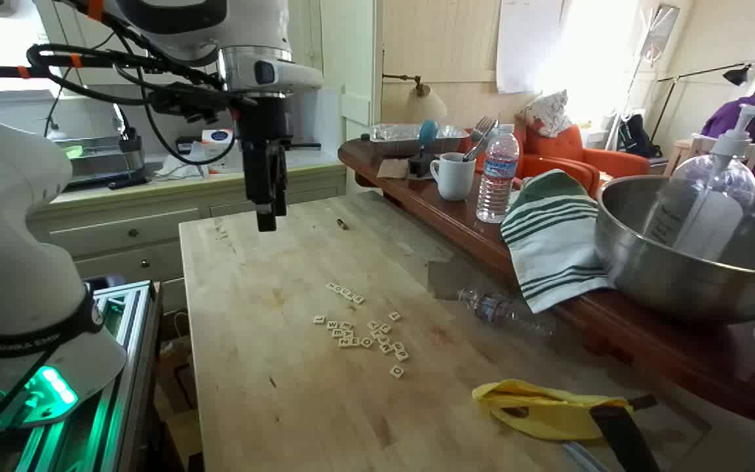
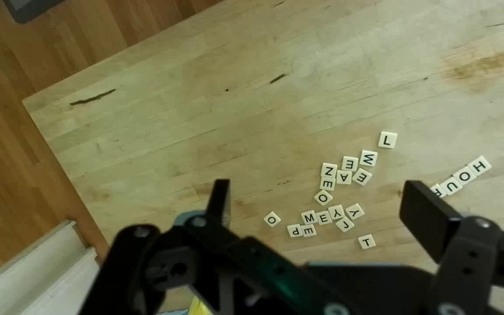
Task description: Arrange the small objects on the table
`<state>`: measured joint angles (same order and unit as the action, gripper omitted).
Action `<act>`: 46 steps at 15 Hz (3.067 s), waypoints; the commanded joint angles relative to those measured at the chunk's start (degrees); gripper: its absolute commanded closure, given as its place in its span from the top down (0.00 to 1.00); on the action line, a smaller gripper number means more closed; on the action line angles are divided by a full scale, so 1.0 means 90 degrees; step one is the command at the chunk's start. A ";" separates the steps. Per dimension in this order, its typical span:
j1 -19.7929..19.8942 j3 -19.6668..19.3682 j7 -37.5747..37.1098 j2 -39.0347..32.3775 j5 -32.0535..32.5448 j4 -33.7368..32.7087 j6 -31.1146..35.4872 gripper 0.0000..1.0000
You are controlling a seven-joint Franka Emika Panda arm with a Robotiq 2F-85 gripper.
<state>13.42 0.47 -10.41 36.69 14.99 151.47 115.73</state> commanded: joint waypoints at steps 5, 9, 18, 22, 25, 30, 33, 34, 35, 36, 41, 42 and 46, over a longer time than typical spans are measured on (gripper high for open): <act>-0.0144 -0.0120 0.0041 0.0040 0.0053 0.0041 0.0119 1.00; -0.0623 -0.0357 0.0894 -0.0539 -0.0102 0.0274 0.1609 1.00; -0.1980 -0.1595 0.4379 -0.2606 -0.2295 0.0002 0.3050 1.00; -0.1654 -0.1288 0.4161 -0.2452 -0.2143 0.0166 0.3095 1.00; -0.1636 -0.1237 0.4119 -0.2358 -0.2062 0.0213 0.3151 1.00; -0.1609 -0.1099 0.4219 -0.3179 -0.1674 0.0101 0.4150 0.68; -0.1618 -0.1050 0.4316 -0.3694 -0.1675 0.0050 0.4890 0.42; -0.1612 -0.1027 0.4370 -0.3859 -0.1708 0.0035 0.5114 0.35; -0.1606 -0.0997 0.4430 -0.4001 -0.1762 0.0020 0.5282 0.29; -0.1599 -0.0963 0.4513 -0.4136 -0.1852 -0.0003 0.5386 0.20; -0.1404 -0.0612 0.4885 -0.4630 -0.2201 -0.0086 0.5910 0.00; -0.1556 -0.0711 0.5093 -0.4733 -0.2408 -0.0115 0.6043 0.00; -0.1409 -0.0424 0.5688 -0.5021 -0.3029 -0.0258 0.6253 0.00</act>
<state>-0.55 -5.50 35.90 -5.48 -7.39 150.79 169.98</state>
